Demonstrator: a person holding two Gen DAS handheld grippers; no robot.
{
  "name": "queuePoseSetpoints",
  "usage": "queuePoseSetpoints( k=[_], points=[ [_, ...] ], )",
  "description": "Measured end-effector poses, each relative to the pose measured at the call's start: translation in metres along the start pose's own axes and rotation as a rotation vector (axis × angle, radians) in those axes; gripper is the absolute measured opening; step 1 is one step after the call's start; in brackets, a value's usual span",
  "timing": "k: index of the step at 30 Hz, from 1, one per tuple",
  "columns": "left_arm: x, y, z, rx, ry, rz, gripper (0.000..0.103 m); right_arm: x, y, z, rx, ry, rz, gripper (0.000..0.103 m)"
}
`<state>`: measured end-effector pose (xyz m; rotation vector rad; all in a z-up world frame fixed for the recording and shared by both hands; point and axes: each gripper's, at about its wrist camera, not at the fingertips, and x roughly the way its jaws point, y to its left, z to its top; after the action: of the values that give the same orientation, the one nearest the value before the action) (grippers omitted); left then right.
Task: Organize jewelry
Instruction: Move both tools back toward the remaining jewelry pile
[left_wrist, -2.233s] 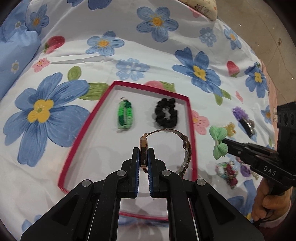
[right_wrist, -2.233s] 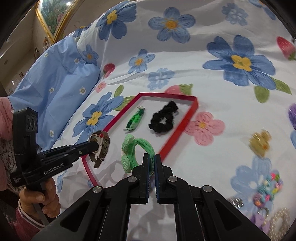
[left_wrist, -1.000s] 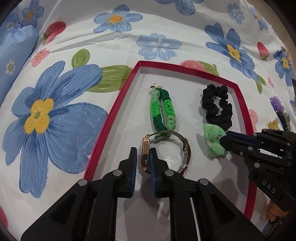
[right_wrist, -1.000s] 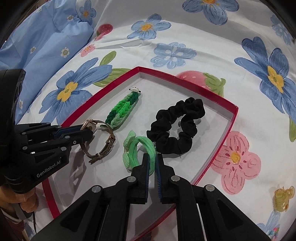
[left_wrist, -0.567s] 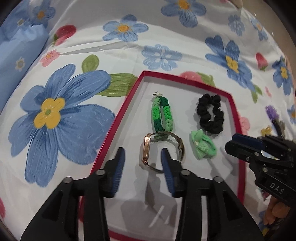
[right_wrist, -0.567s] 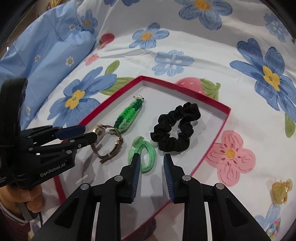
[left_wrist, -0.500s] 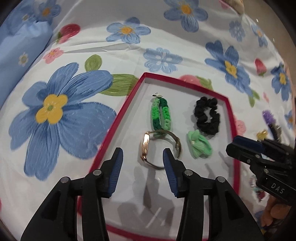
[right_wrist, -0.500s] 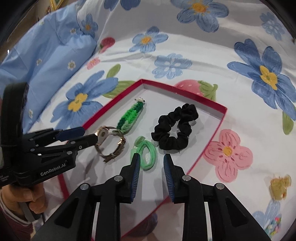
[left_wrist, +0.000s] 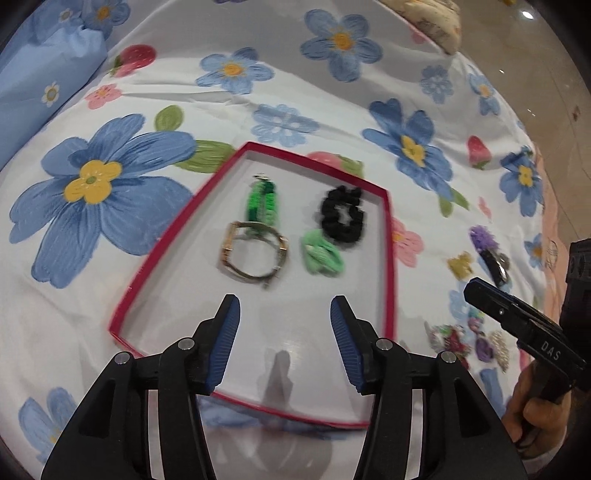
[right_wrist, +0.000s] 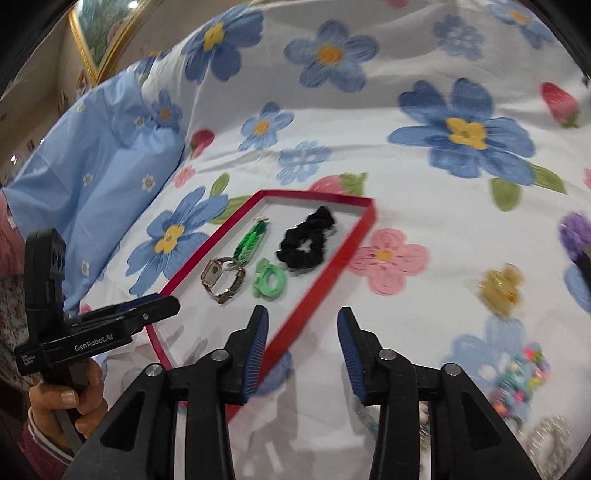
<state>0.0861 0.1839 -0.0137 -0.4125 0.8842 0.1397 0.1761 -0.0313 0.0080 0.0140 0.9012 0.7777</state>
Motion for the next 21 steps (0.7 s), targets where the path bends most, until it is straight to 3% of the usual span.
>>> queuePoseSetpoints(
  k=[9, 21],
  points=[
    [-0.007, -0.05, -0.007, 0.098, 0.01, -0.065, 0.054, -0.048, -0.052, -0.025, 0.103, -0.05, -0.078, 0.047],
    [0.001, -0.105, -0.018, 0.22, 0.054, -0.098, 0.054, -0.087, -0.103, -0.041, 0.191, -0.092, -0.131, 0.047]
  ],
)
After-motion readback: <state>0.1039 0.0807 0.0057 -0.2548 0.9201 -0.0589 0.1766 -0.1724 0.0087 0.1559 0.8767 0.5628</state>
